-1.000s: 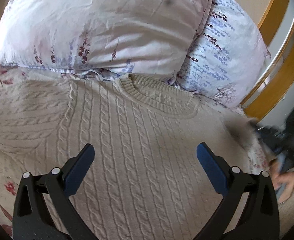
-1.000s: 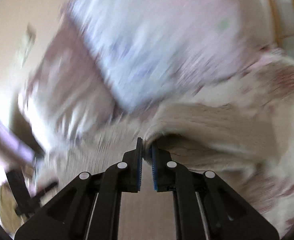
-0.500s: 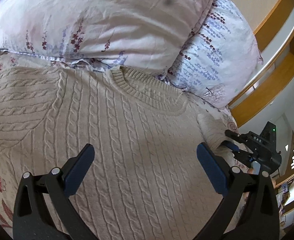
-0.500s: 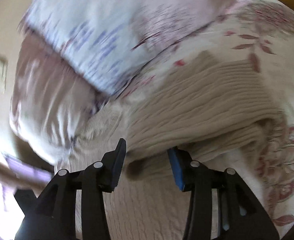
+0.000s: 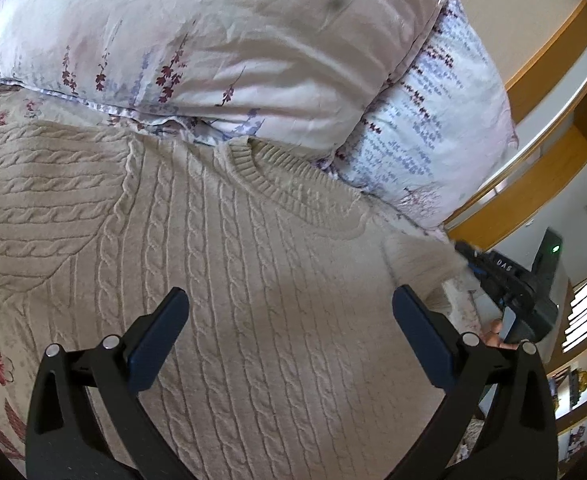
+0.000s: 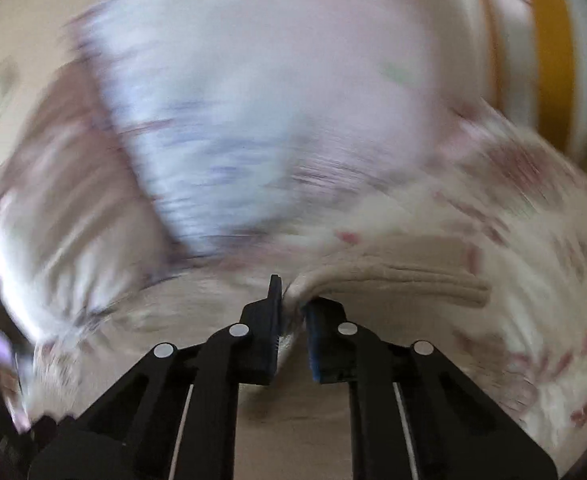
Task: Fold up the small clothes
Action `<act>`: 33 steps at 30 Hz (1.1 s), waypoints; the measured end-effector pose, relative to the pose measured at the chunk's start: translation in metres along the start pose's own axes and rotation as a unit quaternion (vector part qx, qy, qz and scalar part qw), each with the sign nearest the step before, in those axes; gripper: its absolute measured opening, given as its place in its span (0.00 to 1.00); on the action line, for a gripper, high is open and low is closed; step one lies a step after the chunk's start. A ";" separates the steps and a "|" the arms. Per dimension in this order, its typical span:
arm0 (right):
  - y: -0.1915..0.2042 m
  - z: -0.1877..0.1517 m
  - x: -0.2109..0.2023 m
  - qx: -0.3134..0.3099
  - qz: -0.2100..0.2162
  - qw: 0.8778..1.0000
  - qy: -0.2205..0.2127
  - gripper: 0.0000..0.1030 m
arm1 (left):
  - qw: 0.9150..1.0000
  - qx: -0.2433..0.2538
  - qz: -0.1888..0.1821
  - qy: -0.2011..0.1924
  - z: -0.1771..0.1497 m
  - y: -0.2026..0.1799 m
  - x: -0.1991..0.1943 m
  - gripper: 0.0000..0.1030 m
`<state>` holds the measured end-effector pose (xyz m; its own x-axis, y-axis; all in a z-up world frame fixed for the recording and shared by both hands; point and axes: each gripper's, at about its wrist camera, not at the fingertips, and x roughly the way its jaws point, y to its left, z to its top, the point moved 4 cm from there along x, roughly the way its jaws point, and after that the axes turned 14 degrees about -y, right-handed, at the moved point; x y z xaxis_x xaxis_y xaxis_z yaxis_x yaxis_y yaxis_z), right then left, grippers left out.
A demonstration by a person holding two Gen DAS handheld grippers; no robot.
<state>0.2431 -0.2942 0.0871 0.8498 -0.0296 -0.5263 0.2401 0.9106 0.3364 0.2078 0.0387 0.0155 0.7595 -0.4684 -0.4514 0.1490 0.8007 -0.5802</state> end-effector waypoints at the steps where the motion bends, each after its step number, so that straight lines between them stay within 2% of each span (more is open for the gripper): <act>1: 0.019 -0.002 -0.001 -0.021 0.023 1.000 0.000 0.11 | 1.000 -0.007 -0.005 -0.002 0.001 0.000 -0.001 0.98; 3: 0.076 -0.025 0.003 -0.082 0.108 0.990 0.045 0.13 | 1.000 -0.019 -0.013 -0.002 0.001 0.001 -0.001 0.98; 4: 0.092 -0.037 0.006 -0.100 0.134 0.983 0.073 0.16 | 0.999 -0.028 -0.015 0.001 0.000 0.003 -0.001 0.98; 5: 0.115 -0.062 0.012 -0.126 0.166 0.969 0.131 0.26 | 0.999 -0.037 -0.016 0.007 -0.002 0.004 0.001 0.98; 6: 0.124 -0.077 0.014 -0.139 0.175 0.961 0.160 0.35 | 0.999 -0.042 -0.017 0.012 -0.003 0.004 0.003 0.98; 7: 0.128 -0.091 0.015 -0.152 0.178 0.955 0.182 0.37 | 0.998 -0.050 -0.019 0.020 -0.006 0.005 0.005 0.98; 9: 0.123 -0.099 0.012 -0.145 0.178 0.955 0.190 0.40 | 0.997 -0.061 -0.023 0.032 -0.010 0.005 0.010 0.98; 11: 0.104 -0.092 0.008 -0.100 0.172 0.961 0.192 0.45 | 0.997 -0.066 -0.023 0.041 -0.013 0.005 0.014 0.98; 13: 0.064 -0.076 0.004 -0.011 0.150 0.970 0.191 0.45 | 0.996 -0.073 -0.020 0.047 -0.015 0.006 0.018 0.93; 15: 0.027 -0.066 -0.001 0.068 0.121 0.972 0.188 0.45 | 0.995 -0.088 -0.017 0.053 -0.015 0.009 0.024 0.88; 18: -0.045 -0.057 -0.009 0.207 0.061 0.961 0.171 0.45 | 0.990 -0.121 -0.012 0.066 -0.015 0.015 0.038 0.74; 21: -0.090 -0.056 -0.016 0.283 0.022 0.947 0.150 0.45 | 0.988 -0.135 -0.001 0.072 -0.015 0.019 0.050 0.63; 23: -0.106 -0.058 -0.014 0.321 0.014 0.937 0.140 0.45 | 0.987 -0.142 0.007 0.072 -0.015 0.021 0.058 0.56; 26: -0.123 -0.058 -0.007 0.343 0.005 0.930 0.130 0.43 | 0.987 -0.148 0.017 0.069 -0.013 0.024 0.067 0.39; 28: -0.131 -0.059 -0.005 0.349 -0.004 0.929 0.125 0.39 | 0.986 -0.147 0.024 0.068 -0.012 0.025 0.074 0.21; 30: -0.133 -0.063 -0.003 0.362 -0.004 0.924 0.125 0.39 | 0.986 -0.148 0.029 0.068 -0.012 0.028 0.078 0.11; 33: -0.136 -0.061 -0.006 0.352 -0.011 0.929 0.110 0.32 | 0.988 -0.139 0.029 0.060 -0.009 0.029 0.078 0.08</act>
<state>0.1766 -0.3930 -0.0035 0.7430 0.1097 -0.6603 0.5702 0.4129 0.7102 0.2658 0.0217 -0.0422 0.6785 -0.4793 -0.5567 -0.0840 0.7022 -0.7070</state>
